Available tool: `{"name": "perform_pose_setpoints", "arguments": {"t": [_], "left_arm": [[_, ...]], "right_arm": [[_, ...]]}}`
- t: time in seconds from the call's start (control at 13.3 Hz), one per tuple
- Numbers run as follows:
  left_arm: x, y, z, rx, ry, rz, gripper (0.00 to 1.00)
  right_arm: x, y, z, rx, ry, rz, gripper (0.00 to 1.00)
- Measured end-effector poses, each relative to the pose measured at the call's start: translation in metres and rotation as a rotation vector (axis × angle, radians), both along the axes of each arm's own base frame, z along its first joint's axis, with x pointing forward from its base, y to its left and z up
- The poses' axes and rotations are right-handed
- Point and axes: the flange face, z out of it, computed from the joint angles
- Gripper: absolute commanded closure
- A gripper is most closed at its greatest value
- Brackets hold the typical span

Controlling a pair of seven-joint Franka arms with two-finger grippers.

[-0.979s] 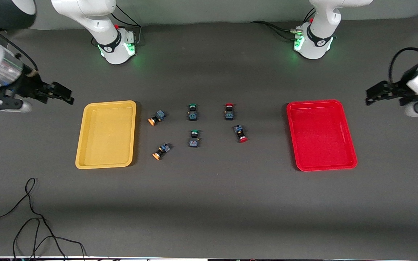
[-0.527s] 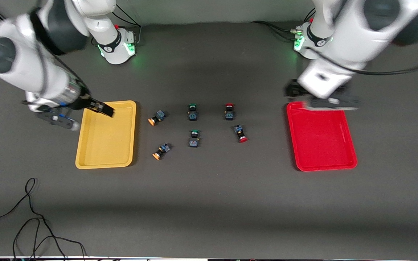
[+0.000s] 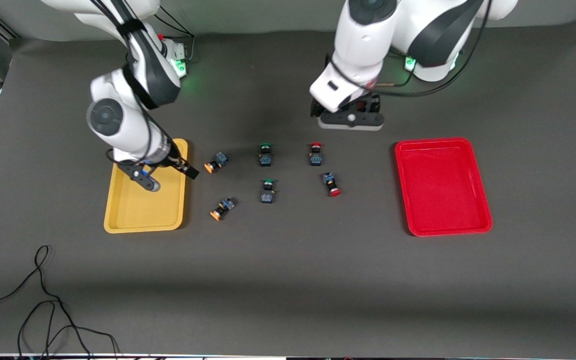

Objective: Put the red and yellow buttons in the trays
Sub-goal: 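Grasp orange button with the right gripper while the left gripper grasps red button, then place the buttons in the yellow and red trays with the right and left grippers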

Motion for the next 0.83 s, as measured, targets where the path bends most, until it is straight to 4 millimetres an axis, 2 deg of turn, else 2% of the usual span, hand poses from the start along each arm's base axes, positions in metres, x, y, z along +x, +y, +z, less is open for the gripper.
{"name": "perform_pose_setpoints", "arguments": {"t": [0.23, 0.38, 0.6, 0.83], "left_arm": [[0.004, -0.010, -0.074, 0.006, 0.015, -0.004, 0.00], [0.001, -0.021, -0.128, 0.012, 0.029, 0.011, 0.00], [-0.005, -0.039, -0.200, 0.028, 0.057, 0.031, 0.01], [-0.004, -0.041, -0.249, 0.039, 0.075, 0.038, 0.01]], "right_arm": [[-0.019, 0.024, -0.061, -0.005, 0.057, -0.006, 0.00], [-0.028, 0.036, -0.090, -0.015, 0.097, 0.001, 0.00], [-0.038, 0.041, -0.113, -0.028, 0.143, 0.011, 0.00], [-0.042, 0.044, -0.133, -0.031, 0.154, -0.002, 0.01]]}}
